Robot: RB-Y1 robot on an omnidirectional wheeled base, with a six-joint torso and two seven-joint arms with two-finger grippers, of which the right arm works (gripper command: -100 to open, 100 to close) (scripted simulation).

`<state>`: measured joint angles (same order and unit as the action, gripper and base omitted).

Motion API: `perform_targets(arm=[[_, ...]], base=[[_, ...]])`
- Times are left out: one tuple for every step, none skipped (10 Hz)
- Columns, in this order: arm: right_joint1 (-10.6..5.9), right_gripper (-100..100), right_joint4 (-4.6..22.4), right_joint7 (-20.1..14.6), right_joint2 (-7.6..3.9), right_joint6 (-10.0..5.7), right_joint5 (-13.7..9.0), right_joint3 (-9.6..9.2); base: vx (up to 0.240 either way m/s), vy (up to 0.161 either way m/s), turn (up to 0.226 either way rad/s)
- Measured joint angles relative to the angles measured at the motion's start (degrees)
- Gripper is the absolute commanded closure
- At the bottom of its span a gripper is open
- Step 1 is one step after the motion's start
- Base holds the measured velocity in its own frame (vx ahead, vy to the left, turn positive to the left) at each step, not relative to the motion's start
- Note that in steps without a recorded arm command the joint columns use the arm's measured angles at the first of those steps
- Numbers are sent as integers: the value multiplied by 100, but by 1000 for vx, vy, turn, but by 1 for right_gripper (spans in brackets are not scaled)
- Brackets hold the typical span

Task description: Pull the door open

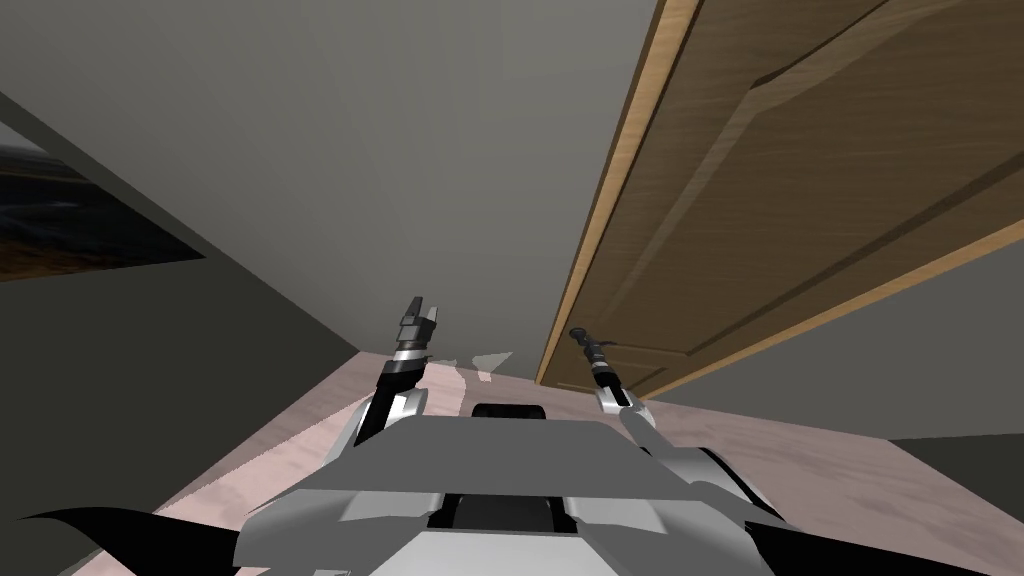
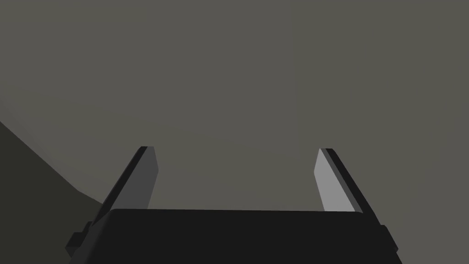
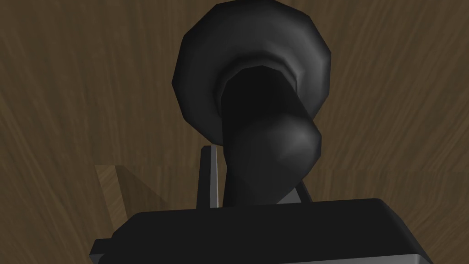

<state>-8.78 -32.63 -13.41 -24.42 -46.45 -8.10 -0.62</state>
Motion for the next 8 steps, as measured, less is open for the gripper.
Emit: perform_targets(arm=[[0,100,1,0,0,1,0,0],[0,100,1,1,-1,0,0,0],[1,100,1,1,-1,-1,0,0],[33,100,-46,-45,-45,-16,14,-34],[12,100,-7,-99,-83,-71,32,-71],[55,100,-51,-146,-115,-96,54,-117],[138,100,-147,-210,-162,-100,81,-177],[146,100,-103,-295,-203,-166,119,-259]], base=[[0,0,0],[0,0,0],[-107,-43,83],[-174,-36,88],[-187,-46,77],[-203,-54,94],[-230,-93,97],[-219,-83,120]])
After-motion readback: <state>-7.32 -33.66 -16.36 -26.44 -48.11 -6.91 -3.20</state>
